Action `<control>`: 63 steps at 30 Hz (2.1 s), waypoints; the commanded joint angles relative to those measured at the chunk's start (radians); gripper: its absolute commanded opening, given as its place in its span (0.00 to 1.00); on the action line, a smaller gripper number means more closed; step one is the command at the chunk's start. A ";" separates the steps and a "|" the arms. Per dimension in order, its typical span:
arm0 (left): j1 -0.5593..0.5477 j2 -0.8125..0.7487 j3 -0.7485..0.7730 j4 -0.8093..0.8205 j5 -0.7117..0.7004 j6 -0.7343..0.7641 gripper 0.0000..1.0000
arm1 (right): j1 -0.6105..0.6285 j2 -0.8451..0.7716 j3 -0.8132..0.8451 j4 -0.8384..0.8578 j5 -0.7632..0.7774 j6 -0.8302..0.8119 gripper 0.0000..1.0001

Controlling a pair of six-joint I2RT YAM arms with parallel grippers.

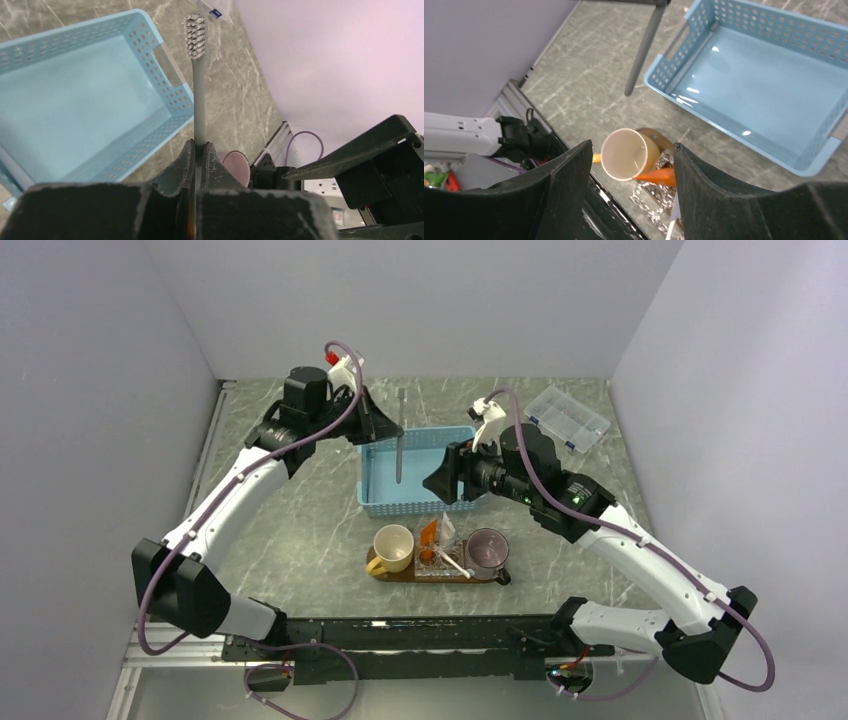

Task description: Prepare toiletry sets of a toothbrush and toothpaste on the tray

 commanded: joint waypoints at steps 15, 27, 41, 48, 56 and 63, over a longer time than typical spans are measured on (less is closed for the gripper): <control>0.018 -0.188 -0.231 0.372 0.146 -0.345 0.00 | -0.001 0.102 0.076 0.174 -0.064 0.162 0.68; 0.018 -0.220 -0.322 0.513 0.182 -0.474 0.00 | 0.010 0.161 0.080 0.225 -0.093 0.213 0.66; 0.018 -0.239 -0.385 0.596 0.227 -0.554 0.00 | 0.029 0.173 0.066 0.241 -0.064 0.223 0.17; 0.018 -0.227 -0.391 0.558 0.245 -0.527 0.09 | 0.036 0.161 0.063 0.224 -0.038 0.218 0.00; 0.018 -0.208 -0.351 0.494 0.324 -0.493 0.59 | 0.039 0.131 0.063 0.154 0.000 0.152 0.00; 0.020 -0.194 -0.248 0.290 0.370 -0.330 0.70 | 0.039 0.085 0.060 0.009 -0.026 -0.027 0.00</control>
